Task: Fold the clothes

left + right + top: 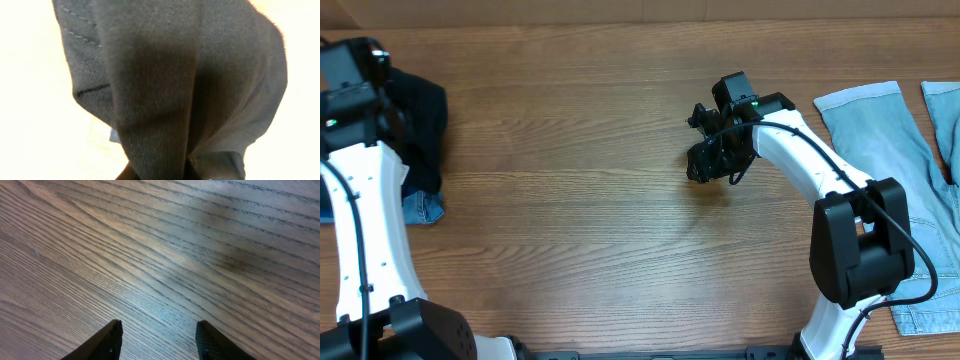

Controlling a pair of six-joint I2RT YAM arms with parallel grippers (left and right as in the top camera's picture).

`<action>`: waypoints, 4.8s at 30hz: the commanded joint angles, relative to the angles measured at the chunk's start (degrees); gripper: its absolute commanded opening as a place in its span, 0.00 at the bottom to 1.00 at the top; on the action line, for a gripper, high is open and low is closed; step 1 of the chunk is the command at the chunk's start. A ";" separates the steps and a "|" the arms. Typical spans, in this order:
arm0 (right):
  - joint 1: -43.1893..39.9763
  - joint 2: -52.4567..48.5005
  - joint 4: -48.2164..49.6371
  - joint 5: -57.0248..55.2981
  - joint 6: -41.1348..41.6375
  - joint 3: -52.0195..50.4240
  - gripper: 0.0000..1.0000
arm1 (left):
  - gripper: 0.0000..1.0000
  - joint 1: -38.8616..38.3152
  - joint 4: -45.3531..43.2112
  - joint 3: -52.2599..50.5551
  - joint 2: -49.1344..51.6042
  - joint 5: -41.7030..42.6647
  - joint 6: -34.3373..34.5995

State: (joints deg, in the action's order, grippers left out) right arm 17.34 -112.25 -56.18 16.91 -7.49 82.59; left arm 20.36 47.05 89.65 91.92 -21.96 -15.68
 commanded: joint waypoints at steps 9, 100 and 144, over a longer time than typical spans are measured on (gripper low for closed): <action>-0.15 -0.02 -1.05 -0.37 0.20 0.63 0.52 | 0.04 10.08 -5.77 2.10 5.44 8.92 -1.88; -9.22 63.19 1.66 -12.81 14.82 -29.22 1.00 | 1.00 -17.07 -5.49 -44.94 -50.49 33.38 19.12; -9.22 112.02 3.39 -16.48 14.78 -47.60 1.00 | 1.00 -17.07 1.09 -47.01 -25.94 33.38 19.12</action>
State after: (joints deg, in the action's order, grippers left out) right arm 7.97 -3.07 -56.69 1.48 7.09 39.90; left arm 3.11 48.21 42.76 65.65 11.70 2.90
